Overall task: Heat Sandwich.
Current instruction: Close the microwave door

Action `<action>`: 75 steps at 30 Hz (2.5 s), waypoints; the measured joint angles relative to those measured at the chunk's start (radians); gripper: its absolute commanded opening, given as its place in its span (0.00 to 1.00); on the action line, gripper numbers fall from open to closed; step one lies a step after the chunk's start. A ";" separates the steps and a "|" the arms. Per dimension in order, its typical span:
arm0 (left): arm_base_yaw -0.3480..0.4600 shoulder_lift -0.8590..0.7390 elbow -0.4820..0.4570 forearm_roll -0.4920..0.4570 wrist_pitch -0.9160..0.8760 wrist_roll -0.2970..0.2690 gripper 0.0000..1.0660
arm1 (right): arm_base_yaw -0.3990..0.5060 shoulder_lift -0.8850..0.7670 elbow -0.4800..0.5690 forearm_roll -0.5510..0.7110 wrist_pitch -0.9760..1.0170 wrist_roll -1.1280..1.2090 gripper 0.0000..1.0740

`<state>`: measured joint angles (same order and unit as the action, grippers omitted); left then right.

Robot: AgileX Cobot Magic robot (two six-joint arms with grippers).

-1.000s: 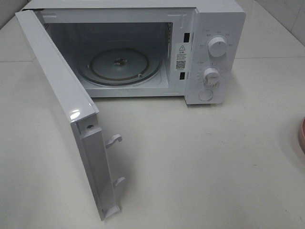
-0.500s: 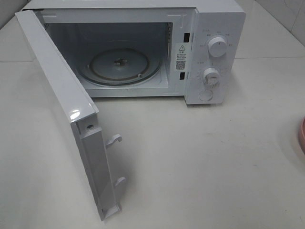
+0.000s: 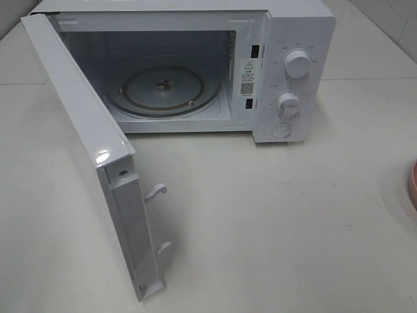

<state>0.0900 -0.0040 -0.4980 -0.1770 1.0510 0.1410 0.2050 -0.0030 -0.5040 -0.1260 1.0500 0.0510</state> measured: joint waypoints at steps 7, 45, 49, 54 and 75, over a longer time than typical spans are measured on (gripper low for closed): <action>0.000 0.000 0.000 0.000 0.000 0.000 0.95 | -0.027 0.000 0.000 0.001 0.000 0.000 0.71; 0.000 0.000 0.000 0.000 0.000 0.000 0.95 | -0.102 0.000 0.000 0.001 -0.001 0.001 0.71; 0.000 0.000 0.000 0.000 0.000 0.000 0.95 | -0.102 0.000 0.000 0.001 -0.001 0.001 0.71; 0.000 0.000 0.000 0.000 0.000 0.000 0.95 | -0.102 0.000 0.000 0.001 -0.001 0.001 0.71; 0.000 0.232 -0.038 0.011 -0.187 0.000 0.36 | -0.102 0.000 0.000 0.001 -0.001 0.001 0.71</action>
<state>0.0900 0.2280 -0.5360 -0.1660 0.8640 0.1410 0.1030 -0.0030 -0.5040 -0.1250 1.0490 0.0520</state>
